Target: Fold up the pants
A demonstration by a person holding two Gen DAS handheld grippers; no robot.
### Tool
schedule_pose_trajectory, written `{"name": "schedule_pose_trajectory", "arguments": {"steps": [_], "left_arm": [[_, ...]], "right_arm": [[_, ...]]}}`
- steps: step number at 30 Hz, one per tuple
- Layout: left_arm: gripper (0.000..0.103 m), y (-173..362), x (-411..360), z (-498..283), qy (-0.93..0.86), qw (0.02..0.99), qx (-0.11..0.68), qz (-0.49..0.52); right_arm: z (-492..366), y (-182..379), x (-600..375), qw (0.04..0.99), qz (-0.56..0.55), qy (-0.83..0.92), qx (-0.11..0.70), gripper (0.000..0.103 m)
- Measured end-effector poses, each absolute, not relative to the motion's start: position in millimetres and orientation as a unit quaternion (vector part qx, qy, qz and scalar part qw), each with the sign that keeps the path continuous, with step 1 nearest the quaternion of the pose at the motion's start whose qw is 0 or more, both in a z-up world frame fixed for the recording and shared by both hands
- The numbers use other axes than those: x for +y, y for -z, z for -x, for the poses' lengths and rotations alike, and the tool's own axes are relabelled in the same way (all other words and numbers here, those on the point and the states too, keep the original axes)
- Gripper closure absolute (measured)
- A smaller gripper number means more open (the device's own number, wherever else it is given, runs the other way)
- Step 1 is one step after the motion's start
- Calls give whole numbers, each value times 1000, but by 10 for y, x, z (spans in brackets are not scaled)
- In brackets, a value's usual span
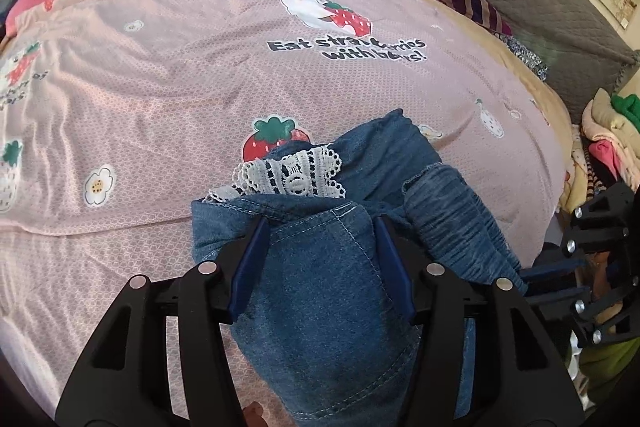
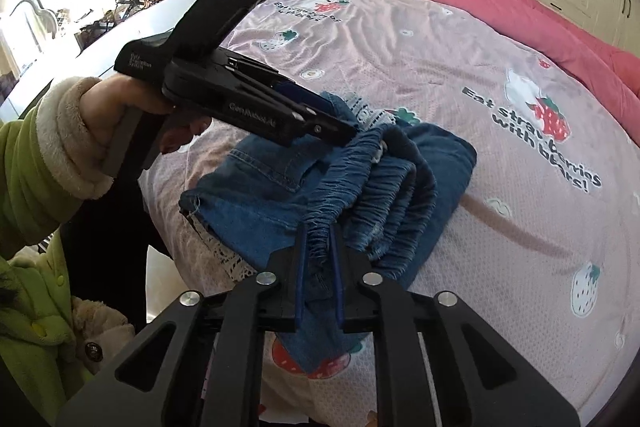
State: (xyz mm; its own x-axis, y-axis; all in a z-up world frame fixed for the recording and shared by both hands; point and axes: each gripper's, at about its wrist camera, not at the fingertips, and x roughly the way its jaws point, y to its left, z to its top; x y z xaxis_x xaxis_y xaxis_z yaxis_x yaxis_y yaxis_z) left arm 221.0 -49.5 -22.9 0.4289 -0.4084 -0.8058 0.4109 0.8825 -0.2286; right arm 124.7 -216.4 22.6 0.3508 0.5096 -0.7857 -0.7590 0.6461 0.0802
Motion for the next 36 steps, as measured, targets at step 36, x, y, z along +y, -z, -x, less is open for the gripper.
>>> {"name": "schedule_pose_trajectory", "arguments": {"steps": [36], "left_arm": [[46,296,-503,-2233,241,844,479,-1]], "right_arm": [[-641,-419,-1779,782,241,-478,319,62]]}}
